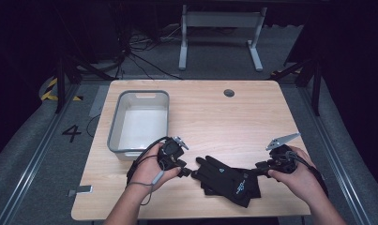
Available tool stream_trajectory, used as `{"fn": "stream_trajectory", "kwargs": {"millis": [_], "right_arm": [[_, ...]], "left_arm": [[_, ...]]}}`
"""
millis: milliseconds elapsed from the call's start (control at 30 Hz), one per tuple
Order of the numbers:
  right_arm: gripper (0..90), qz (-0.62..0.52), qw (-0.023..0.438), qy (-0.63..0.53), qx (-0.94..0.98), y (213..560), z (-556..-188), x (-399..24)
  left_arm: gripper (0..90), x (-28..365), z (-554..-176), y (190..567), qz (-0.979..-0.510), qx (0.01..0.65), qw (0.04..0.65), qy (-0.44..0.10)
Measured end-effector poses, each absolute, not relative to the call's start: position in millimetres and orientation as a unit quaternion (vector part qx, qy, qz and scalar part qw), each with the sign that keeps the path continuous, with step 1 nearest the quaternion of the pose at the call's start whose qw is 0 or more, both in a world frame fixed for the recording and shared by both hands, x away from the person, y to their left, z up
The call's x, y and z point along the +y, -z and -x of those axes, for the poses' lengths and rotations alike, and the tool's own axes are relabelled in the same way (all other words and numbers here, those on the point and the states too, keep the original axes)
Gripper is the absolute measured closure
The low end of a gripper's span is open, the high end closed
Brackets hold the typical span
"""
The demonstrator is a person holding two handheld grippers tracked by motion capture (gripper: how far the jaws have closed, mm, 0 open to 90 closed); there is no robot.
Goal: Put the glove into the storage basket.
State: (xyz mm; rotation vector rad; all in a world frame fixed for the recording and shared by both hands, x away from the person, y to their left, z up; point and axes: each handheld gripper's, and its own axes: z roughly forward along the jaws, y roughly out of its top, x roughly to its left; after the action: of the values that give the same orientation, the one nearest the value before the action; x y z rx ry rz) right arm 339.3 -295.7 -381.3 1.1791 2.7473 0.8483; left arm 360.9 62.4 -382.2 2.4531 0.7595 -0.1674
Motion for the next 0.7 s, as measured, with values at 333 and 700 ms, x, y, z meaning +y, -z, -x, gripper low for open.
{"fn": "stream_trajectory", "kwargs": {"millis": [333, 700], "right_arm": [[66.5, -0.386, -0.022, -0.229, 0.893, 396.8, -338.5, -294.7], [64.4, -0.375, -0.064, -0.189, 0.905, 410.1, -336.0, -286.4]], "left_arm": [[61.2, 59.4, -360.9, 384.4, -0.919, 0.279, 0.272, 0.069], [61.4, 55.2, -360.9, 387.9, -0.922, 0.277, 0.263, 0.071]]}}
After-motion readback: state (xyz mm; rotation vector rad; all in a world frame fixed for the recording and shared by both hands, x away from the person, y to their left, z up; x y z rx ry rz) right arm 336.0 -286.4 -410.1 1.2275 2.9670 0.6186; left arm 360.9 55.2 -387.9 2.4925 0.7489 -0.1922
